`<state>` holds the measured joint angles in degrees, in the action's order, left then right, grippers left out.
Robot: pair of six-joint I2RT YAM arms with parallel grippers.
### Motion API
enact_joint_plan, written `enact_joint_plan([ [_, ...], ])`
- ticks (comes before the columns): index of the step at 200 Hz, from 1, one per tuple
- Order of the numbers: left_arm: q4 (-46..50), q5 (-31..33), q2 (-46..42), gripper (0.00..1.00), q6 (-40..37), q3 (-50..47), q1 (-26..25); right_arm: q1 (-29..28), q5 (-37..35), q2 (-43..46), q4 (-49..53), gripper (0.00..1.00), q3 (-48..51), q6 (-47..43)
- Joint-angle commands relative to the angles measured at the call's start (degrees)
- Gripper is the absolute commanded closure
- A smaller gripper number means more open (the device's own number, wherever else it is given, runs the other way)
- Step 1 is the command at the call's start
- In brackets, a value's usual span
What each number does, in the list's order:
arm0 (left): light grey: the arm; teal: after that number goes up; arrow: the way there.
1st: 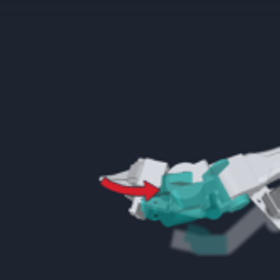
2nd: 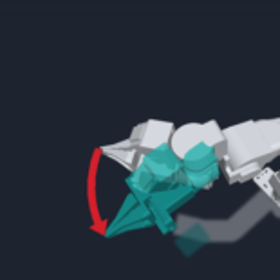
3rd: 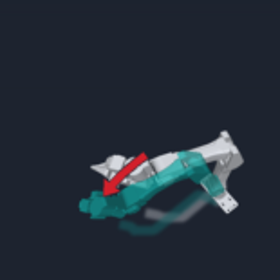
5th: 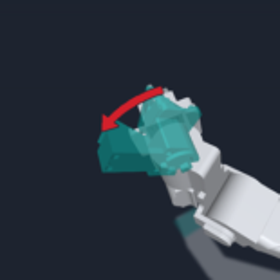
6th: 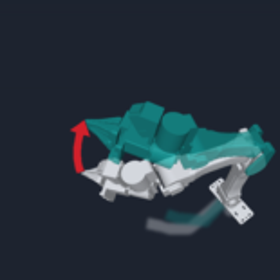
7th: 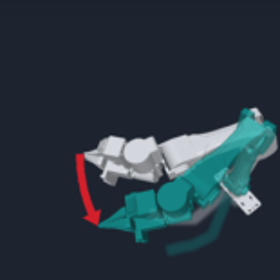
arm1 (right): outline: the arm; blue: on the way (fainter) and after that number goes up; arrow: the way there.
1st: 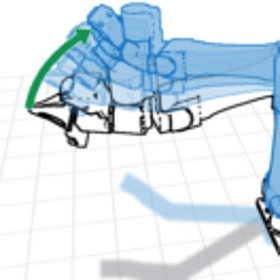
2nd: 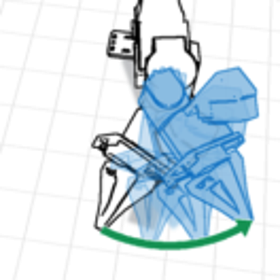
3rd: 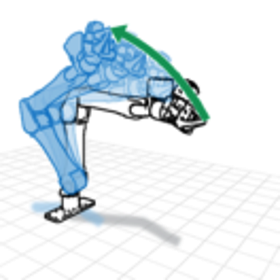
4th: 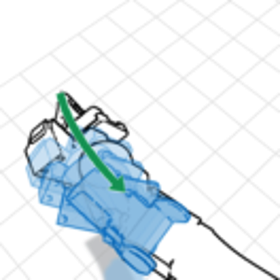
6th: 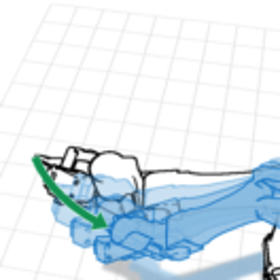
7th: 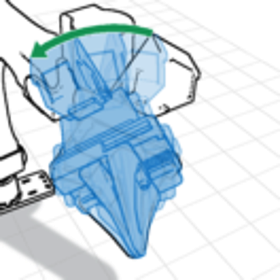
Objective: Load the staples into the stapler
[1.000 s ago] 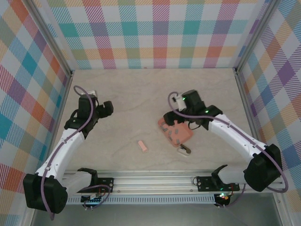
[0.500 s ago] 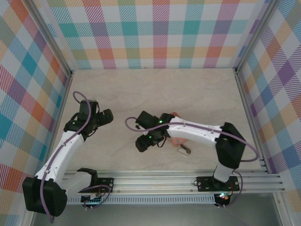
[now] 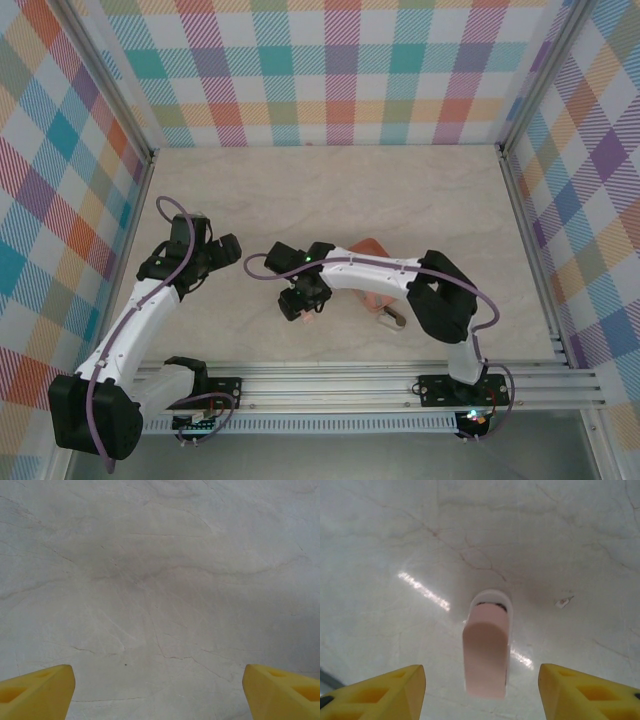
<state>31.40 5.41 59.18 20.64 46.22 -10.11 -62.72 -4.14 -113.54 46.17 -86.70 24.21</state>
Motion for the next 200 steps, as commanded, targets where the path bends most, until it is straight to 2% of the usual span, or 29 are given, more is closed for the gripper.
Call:
enact_joint_plan([
  [1, 0.11, -0.4, -0.58, 0.13, 1.12, -0.73, -0.4, -0.22, -2.0, -1.37, 1.38, 0.41, -1.63, -0.22],
  [94, 0.11, -0.39, -1.12, 0.13, -0.14, -0.69, -0.36, -0.22, -1.46, -2.74, -3.22, 0.6, -0.71, -1.84],
  [148, -1.79, -1.5, -1.85, 0.13, -3.19, -0.66, -0.35, -0.23, -3.06, 0.46, -6.89, 0.73, 2.14, -3.84],
  [200, -5.99, -5.45, -2.59, 0.14, -6.44, -0.91, -0.44, -0.24, -4.3, 6.15, -13.87, 0.76, 7.76, -7.25],
])
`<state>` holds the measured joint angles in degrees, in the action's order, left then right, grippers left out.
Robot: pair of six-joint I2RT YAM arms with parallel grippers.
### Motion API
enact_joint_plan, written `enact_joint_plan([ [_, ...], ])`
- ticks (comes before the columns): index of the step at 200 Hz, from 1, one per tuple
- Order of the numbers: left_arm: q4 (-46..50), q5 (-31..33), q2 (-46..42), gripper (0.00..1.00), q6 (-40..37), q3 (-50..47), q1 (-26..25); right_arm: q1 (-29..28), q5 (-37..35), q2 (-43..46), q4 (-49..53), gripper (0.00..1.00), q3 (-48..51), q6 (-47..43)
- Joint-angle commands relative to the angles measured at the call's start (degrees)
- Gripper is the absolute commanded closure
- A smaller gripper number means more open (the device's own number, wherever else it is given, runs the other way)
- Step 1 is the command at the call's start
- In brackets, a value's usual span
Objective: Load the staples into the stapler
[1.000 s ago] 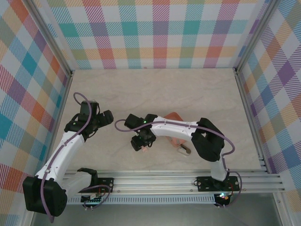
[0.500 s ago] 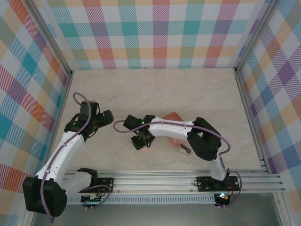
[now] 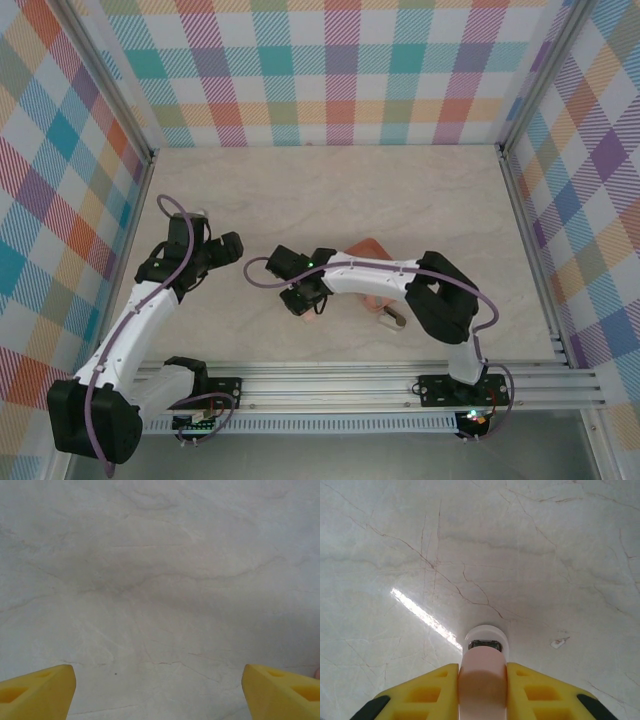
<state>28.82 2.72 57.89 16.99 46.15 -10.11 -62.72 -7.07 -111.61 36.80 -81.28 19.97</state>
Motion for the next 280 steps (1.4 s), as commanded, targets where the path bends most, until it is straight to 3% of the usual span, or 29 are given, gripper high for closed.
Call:
enact_joint_plan([
  [1, -3.5, -2.83, -1.25, 0.14, -2.82, -0.91, -0.48, -0.27, -1.41, 4.39, -4.61, 0.76, 2.39, -3.18],
  [86, -6.87, -5.96, 1.1, 0.14, -4.17, -1.69, -1.02, -0.26, -0.92, 6.69, -8.0, 0.76, 5.53, -6.49],
  [107, -8.58, -9.03, 0.98, 0.16, -5.62, -2.44, -1.23, -0.15, -0.26, 9.27, -11.4, 0.77, 8.85, -12.29],
  [140, -17.83, -17.19, -0.48, 0.19, -10.91, -5.83, -3.53, 1.18, 4.03, 16.33, -17.81, 0.81, 16.05, -29.07],
  [180, -22.63, -27.07, -3.5, 0.21, -29.22, -6.44, -10.02, 8.73, 20.04, 24.19, -21.24, 0.82, 21.73, -42.24],
  [212, -11.18, -31.96, -2.77, 0.2, -46.4, -2.29, -14.3, 14.73, 29.19, 28.59, -21.09, 0.84, 23.99, -51.1],
  [243, -2.1, -36.38, 1.25, 0.22, -57.11, 0.71, -17.07, 18.95, 34.8, 30.91, -19.69, 0.84, 25.22, -60.4],
  [280, 3.78, -36.49, 5.22, 0.23, -64.8, 3.64, -18.96, 20.77, 39.4, 30.93, -16.71, 0.86, 24.68, -67.28],
])
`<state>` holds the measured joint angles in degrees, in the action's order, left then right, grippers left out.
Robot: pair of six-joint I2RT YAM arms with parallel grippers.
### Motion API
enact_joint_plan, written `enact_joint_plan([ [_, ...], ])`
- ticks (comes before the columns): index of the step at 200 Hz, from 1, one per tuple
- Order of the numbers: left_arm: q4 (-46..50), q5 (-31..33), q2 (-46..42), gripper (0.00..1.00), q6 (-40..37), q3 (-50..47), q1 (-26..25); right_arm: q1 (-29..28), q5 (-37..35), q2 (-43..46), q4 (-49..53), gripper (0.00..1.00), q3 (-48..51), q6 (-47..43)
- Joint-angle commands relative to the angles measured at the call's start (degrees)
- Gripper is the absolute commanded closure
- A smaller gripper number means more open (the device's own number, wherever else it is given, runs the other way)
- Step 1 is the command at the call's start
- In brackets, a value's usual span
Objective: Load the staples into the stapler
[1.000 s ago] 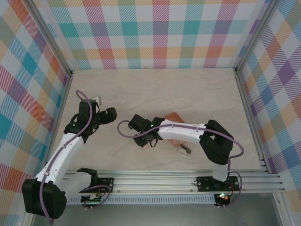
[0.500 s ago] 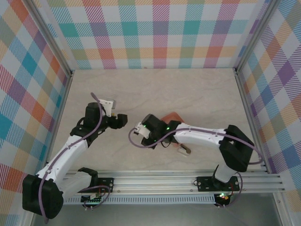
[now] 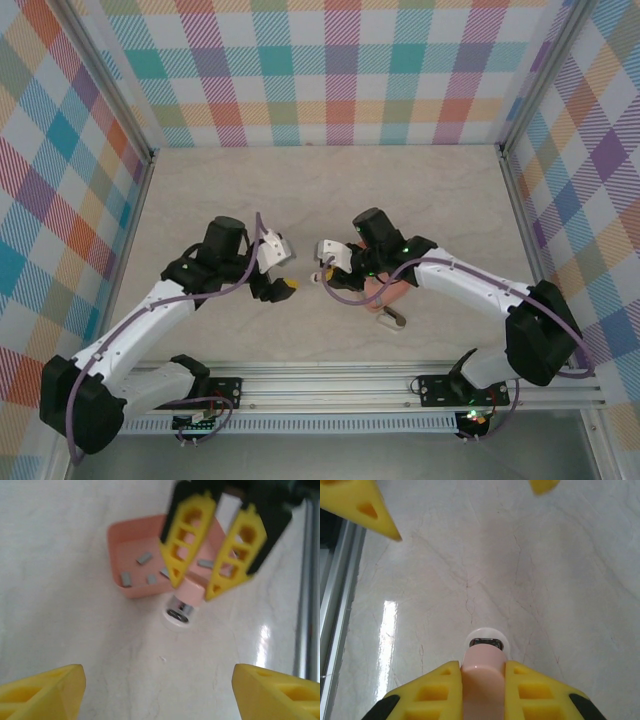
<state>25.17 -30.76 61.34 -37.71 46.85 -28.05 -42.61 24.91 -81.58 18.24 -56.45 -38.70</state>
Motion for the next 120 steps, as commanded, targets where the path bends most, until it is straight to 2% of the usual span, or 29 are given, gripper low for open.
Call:
enact_joint_plan([
  [1, 7.61, -3.04, 1.9, 0.23, -10.31, 3.05, -1.07, 0.68, 7.43, 0.9, 1.87, 0.86, -0.11, -8.78],
  [87, 12.75, -2.6, 3.12, 0.31, -26.6, 2.15, -2.58, 1.13, 10.63, 1.26, -2.23, 0.85, 2.13, -9.74],
  [120, 12.16, -2.46, 3.96, 0.33, -28.51, 1.03, -3.05, 1.29, 13.82, 1.08, -2.67, 0.86, 1.78, -10.36],
])
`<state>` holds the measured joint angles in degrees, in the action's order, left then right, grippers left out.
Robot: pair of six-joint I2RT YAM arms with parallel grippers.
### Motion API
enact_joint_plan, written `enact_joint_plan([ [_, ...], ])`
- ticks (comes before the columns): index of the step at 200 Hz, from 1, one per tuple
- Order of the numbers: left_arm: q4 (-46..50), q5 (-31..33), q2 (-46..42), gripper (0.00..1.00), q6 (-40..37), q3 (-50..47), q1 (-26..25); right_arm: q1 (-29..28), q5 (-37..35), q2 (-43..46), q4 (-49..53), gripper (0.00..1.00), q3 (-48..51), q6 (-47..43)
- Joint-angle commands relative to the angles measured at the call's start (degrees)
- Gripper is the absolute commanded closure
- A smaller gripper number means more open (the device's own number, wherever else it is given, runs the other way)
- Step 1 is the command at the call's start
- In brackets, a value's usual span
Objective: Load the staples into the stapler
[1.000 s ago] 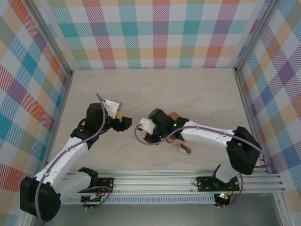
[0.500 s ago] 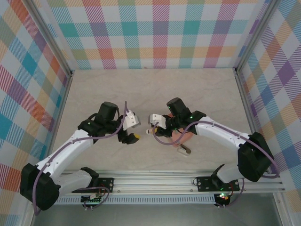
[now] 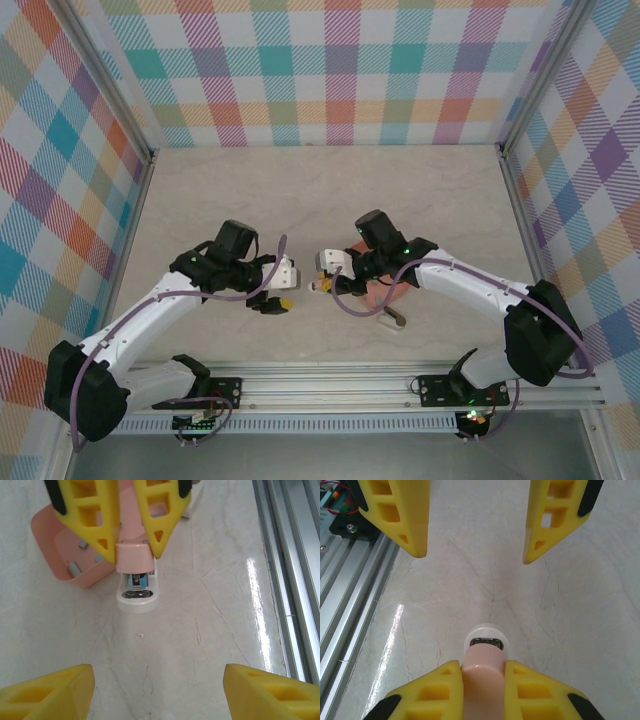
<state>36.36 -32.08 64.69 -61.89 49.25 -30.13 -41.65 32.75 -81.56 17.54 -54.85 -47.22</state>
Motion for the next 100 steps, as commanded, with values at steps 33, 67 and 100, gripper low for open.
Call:
enact_joint_plan([
  [33, -5.3, -2.79, 1.48, 0.36, -1.7, -2.68, -1.42, 0.17, 10.46, 0.51, -2.84, 0.87, 0.18, -2.58],
  [67, -10.81, -4.6, 2.62, 0.38, 1.79, -4.02, -1.42, -0.33, 12.38, -0.84, -3.79, 0.88, -0.2, -2.19],
  [100, -13.23, -7.3, 2.72, 0.4, 3.87, -4.66, -1.42, -0.89, 12.95, -1.97, -6.06, 0.89, -0.33, -0.9],
])
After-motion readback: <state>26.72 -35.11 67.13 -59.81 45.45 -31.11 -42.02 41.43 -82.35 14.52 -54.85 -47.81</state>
